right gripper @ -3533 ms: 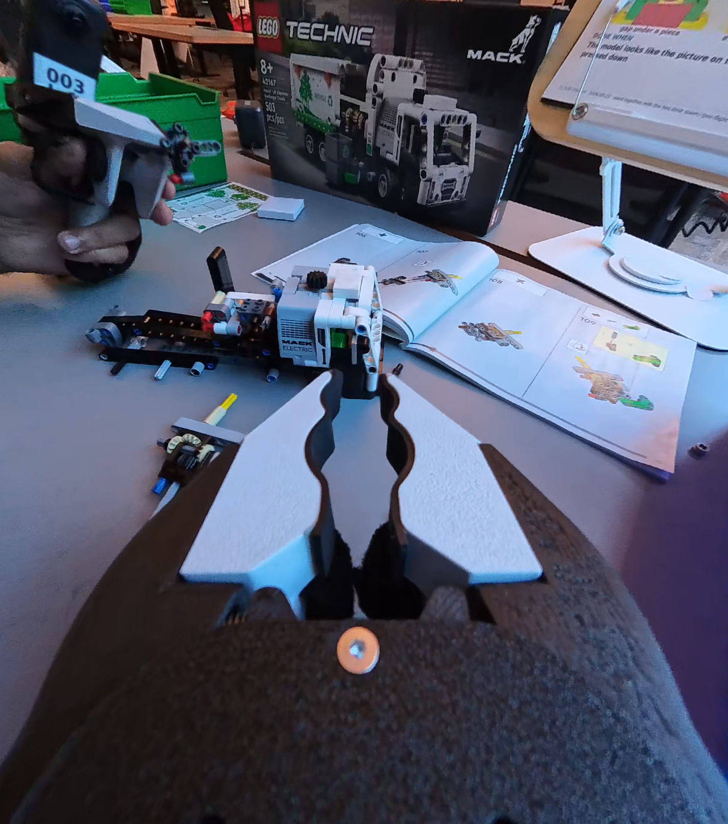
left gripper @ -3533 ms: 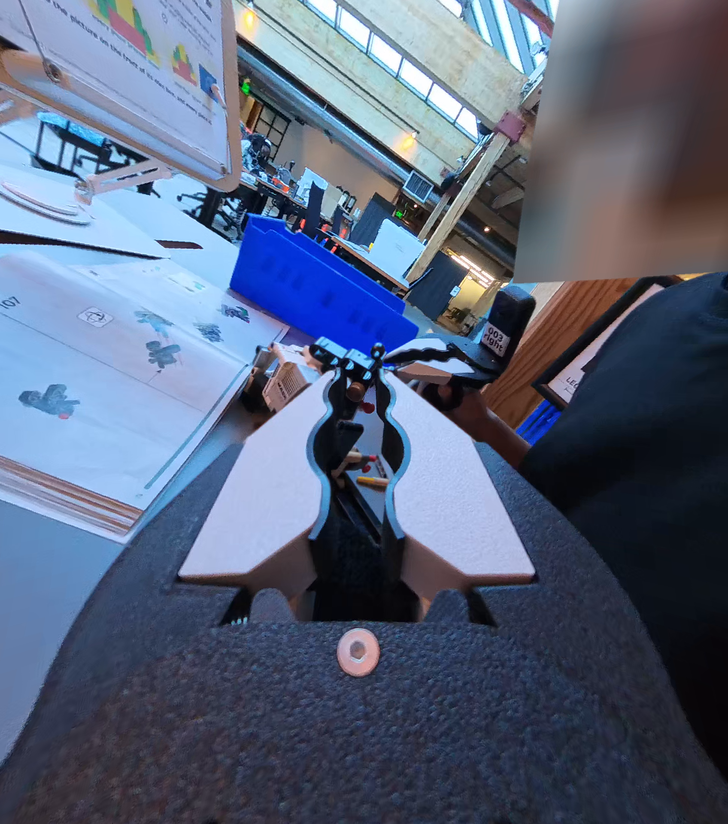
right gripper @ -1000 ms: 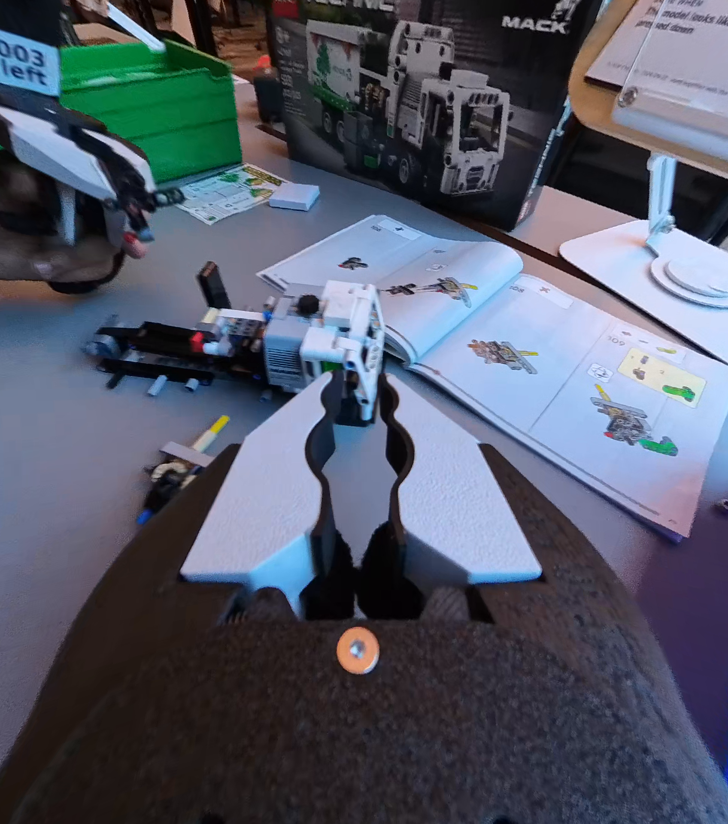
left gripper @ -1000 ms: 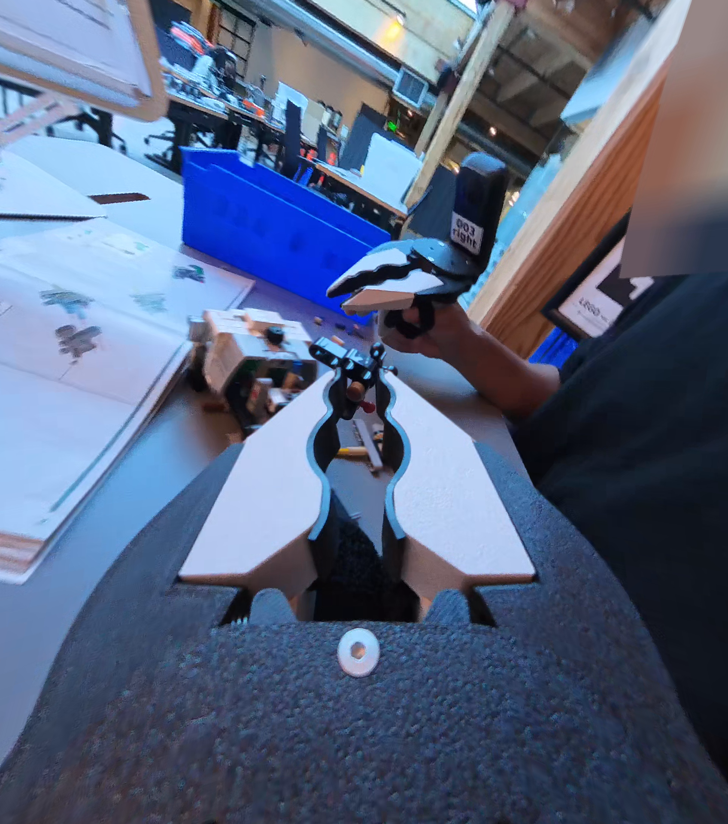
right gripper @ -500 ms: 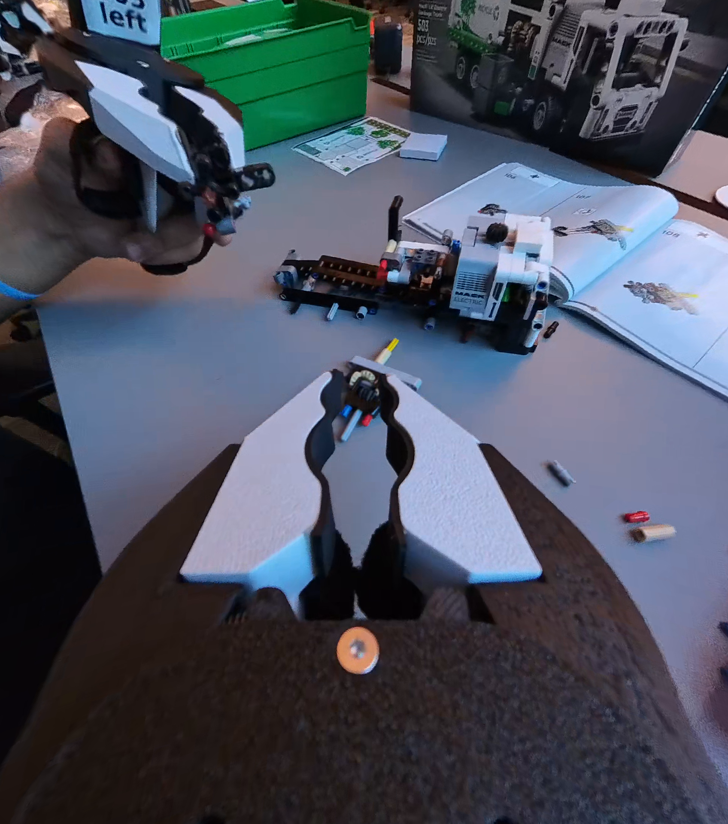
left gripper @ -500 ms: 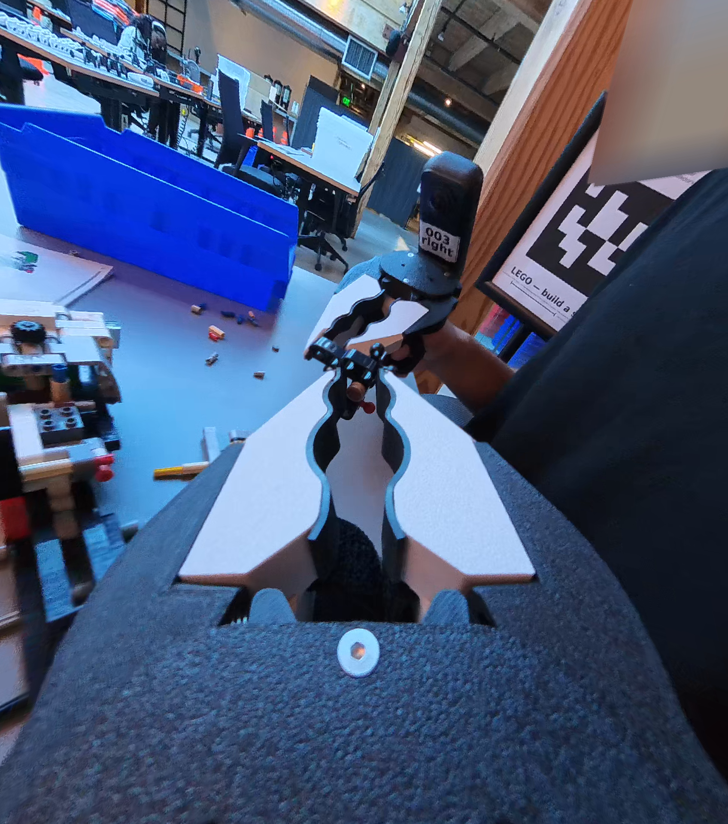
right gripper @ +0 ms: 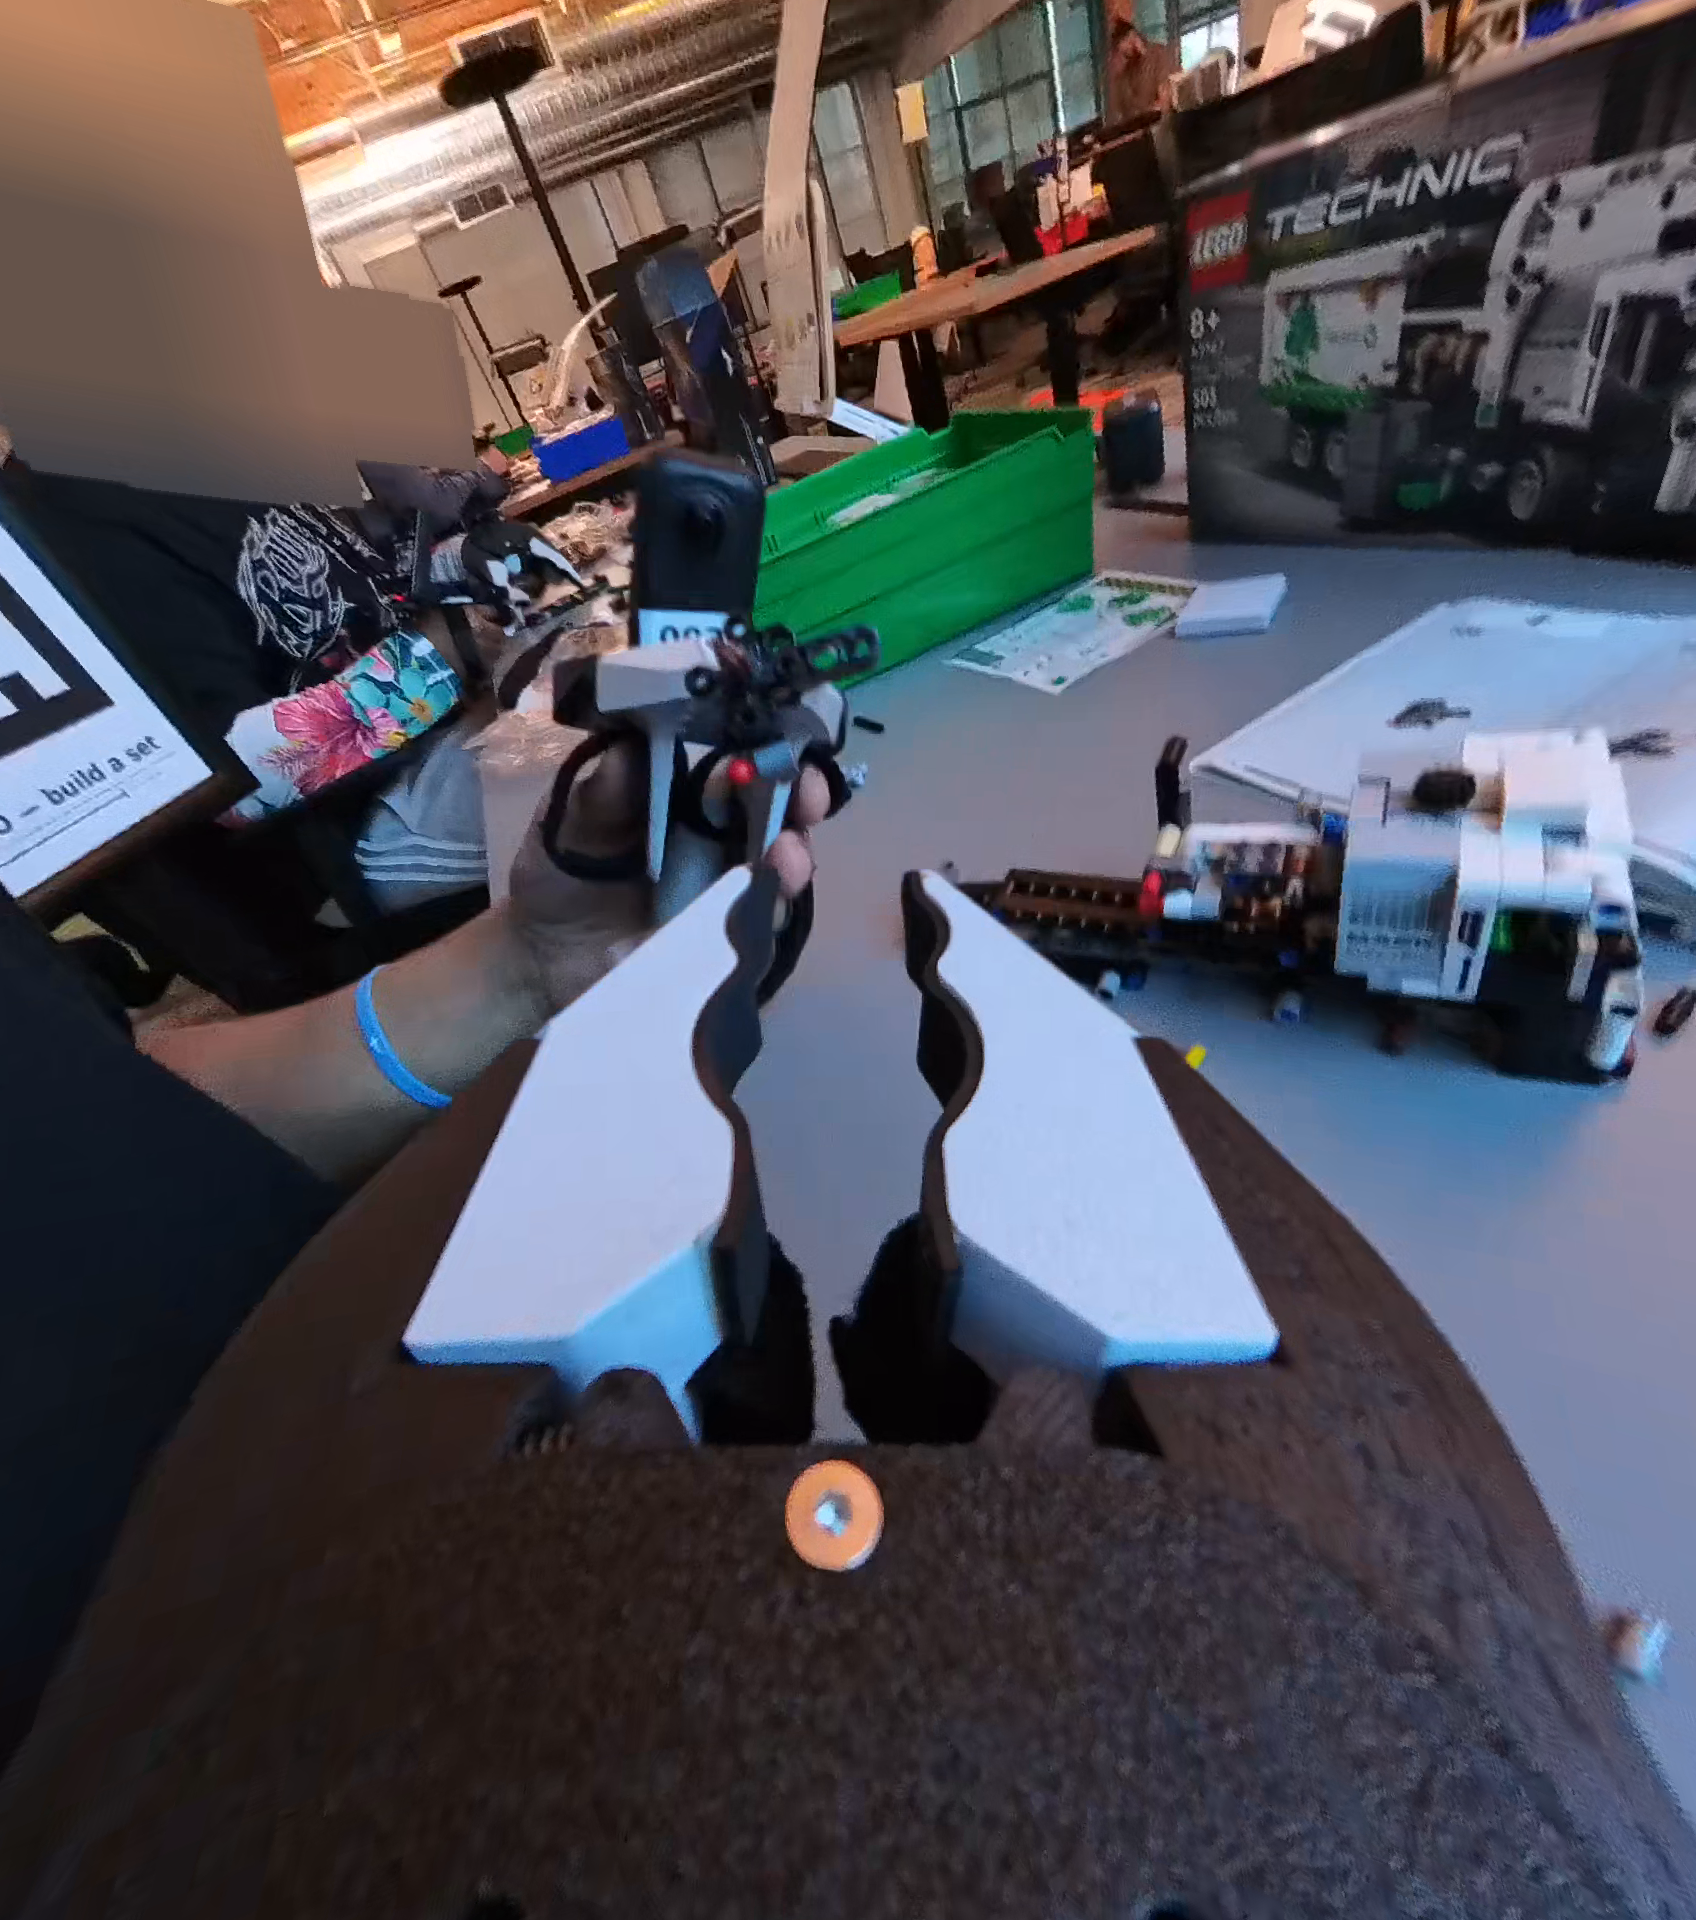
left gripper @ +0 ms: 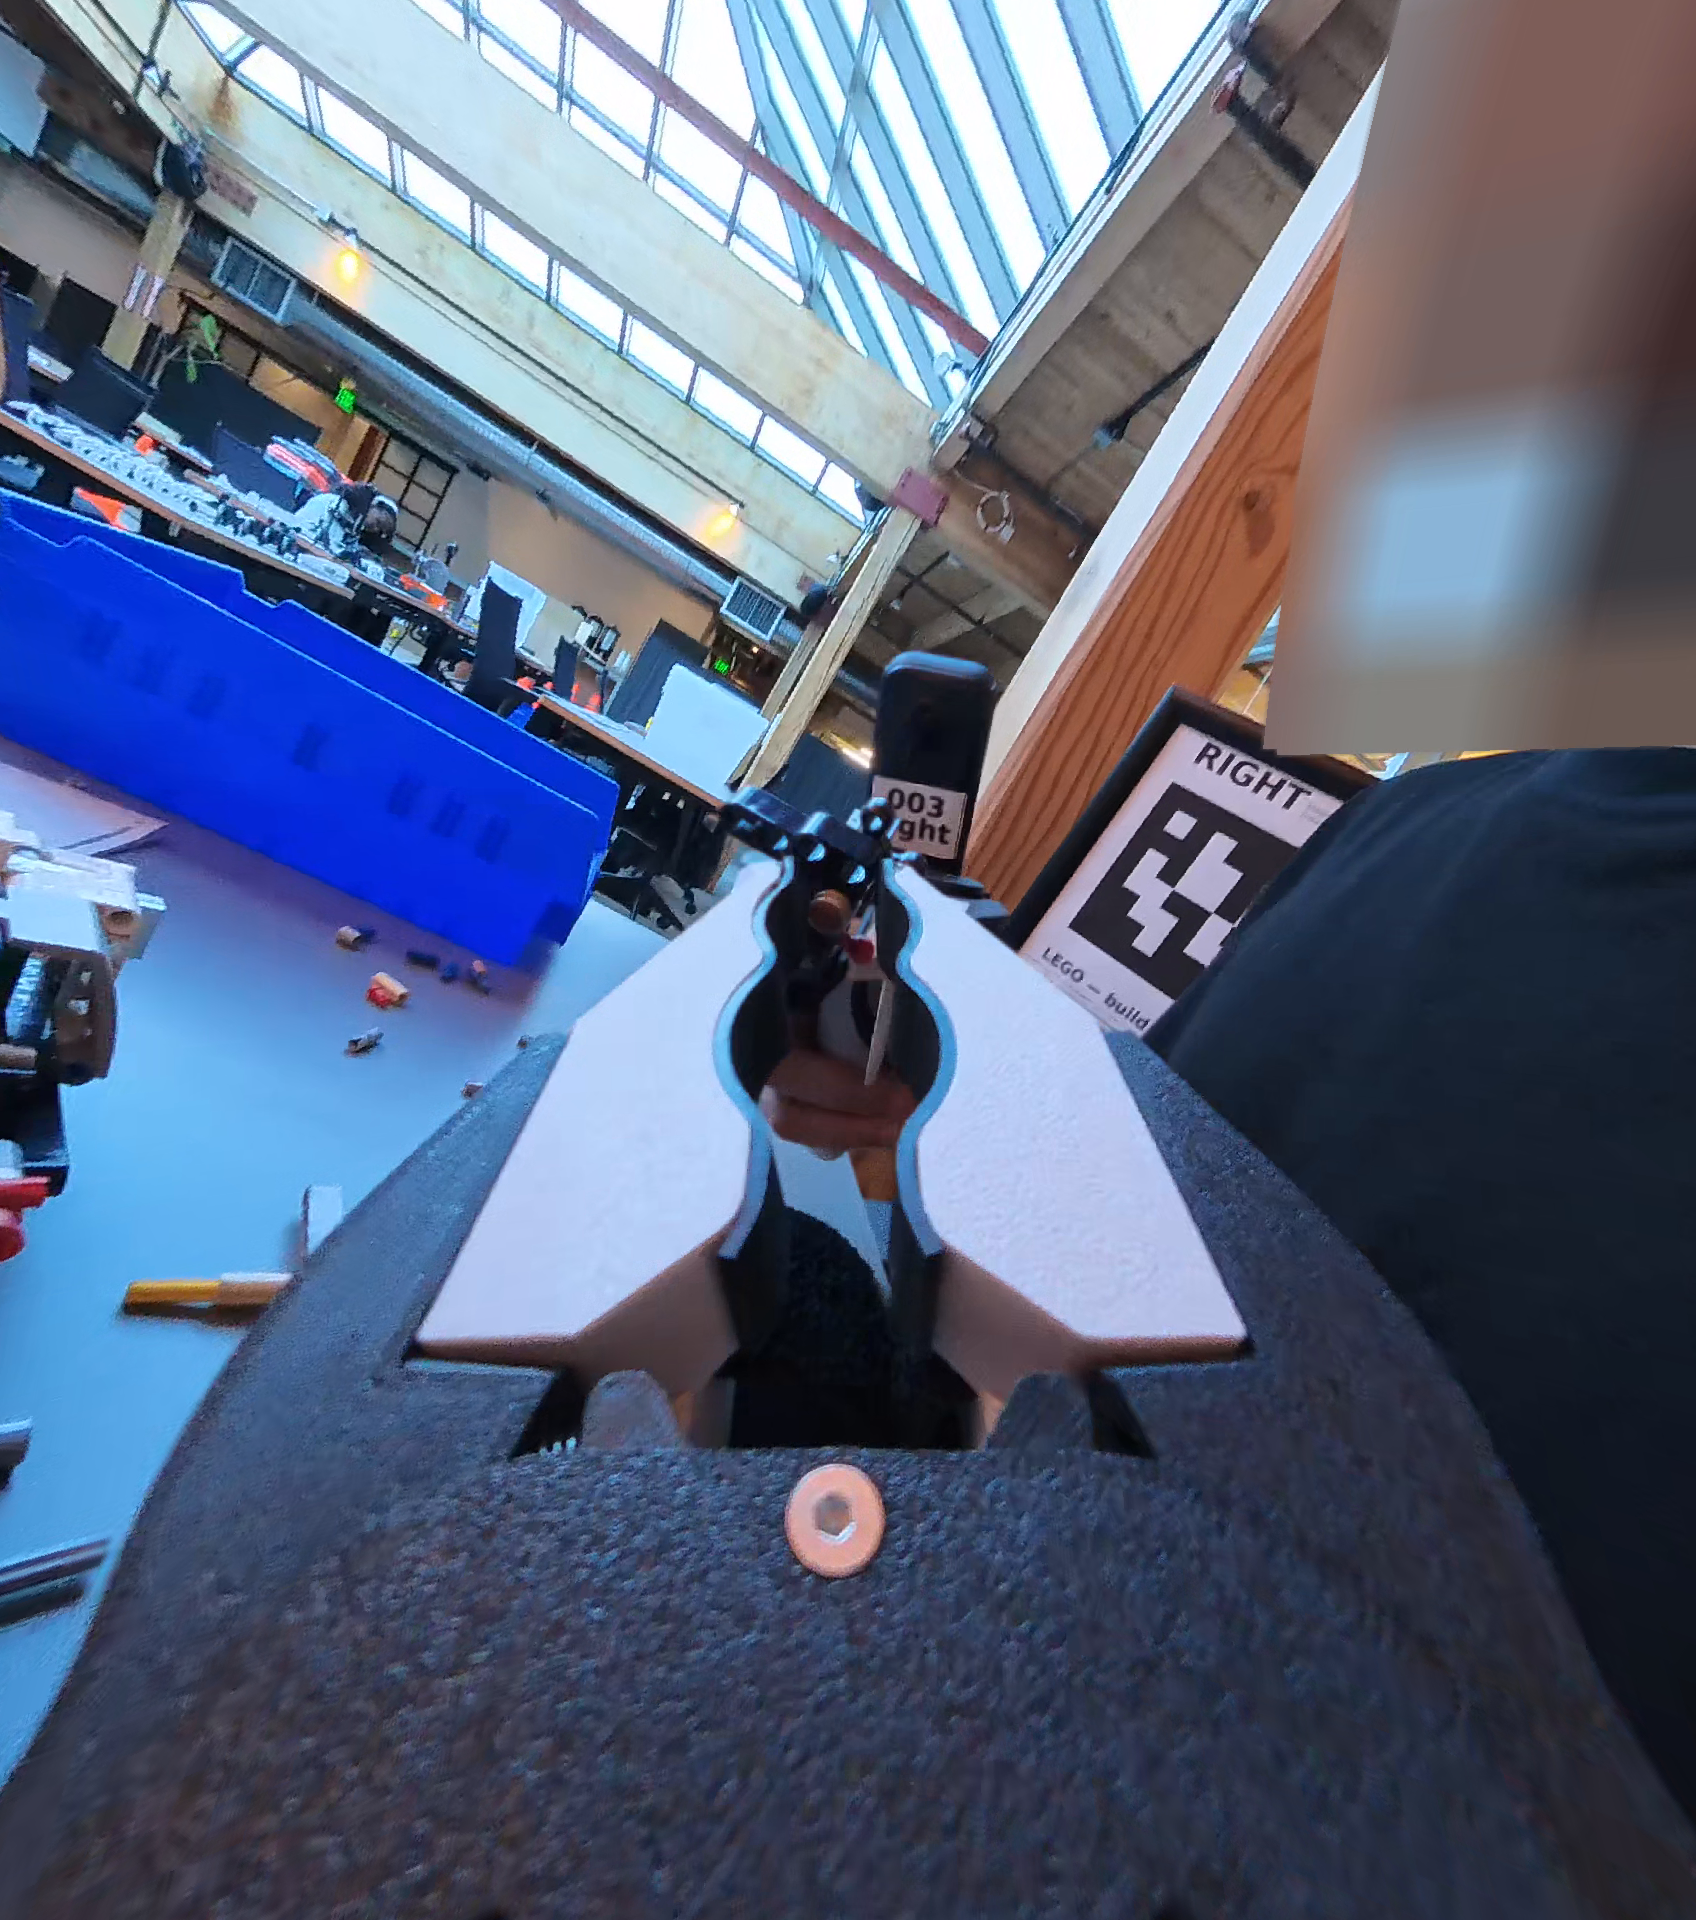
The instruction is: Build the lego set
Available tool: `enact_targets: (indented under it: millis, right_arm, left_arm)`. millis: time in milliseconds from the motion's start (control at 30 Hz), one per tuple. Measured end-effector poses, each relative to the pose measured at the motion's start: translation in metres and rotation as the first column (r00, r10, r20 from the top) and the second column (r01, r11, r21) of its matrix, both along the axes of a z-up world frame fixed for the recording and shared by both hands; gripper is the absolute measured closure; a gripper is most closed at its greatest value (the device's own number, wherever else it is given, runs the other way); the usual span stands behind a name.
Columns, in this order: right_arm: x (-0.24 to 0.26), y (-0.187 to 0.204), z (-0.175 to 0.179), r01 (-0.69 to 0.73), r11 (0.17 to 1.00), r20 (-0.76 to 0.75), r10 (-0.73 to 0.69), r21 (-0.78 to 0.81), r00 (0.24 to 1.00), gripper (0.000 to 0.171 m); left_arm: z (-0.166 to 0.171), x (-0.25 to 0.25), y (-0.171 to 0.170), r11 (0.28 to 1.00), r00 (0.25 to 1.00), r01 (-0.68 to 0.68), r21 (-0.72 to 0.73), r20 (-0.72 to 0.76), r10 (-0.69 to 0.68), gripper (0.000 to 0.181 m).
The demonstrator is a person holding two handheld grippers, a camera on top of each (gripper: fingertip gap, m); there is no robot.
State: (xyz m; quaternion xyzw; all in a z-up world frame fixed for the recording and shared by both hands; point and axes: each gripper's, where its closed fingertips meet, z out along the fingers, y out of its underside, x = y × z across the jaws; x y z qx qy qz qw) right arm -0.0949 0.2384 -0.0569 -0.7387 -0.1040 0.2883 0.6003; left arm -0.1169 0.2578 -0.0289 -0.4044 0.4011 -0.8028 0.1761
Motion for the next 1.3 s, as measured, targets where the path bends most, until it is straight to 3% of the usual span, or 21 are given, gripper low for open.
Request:
enact_targets:
  millis: [167,867,1100,1300]
  right_arm:
    - [-0.024,0.004,0.01,-0.085,0.996,0.148,0.081,0.022,0.986,0.148]
    - [-0.008,0.002,0.014,-0.035,0.996,0.232,0.016,0.08,0.973,0.152]
    - [0.004,0.001,0.016,-0.007,0.996,0.227,-0.014,0.09,0.974,0.153]
    - [0.0,0.006,0.01,0.018,0.998,0.217,-0.032,0.066,0.976,0.152]
  left_arm:
    - [0.004,0.0,-0.005,1.0,1.0,0.019,-0.006,0.021,-0.019,0.173]
    - [0.009,0.007,-0.013,0.996,0.997,0.074,-0.041,0.024,-0.073,0.172]
    - [0.001,0.012,-0.007,0.986,0.989,0.122,-0.114,-0.067,-0.13,0.173]
    - [-0.006,0.017,0.002,0.993,0.991,0.063,-0.096,-0.112,-0.074,0.173]
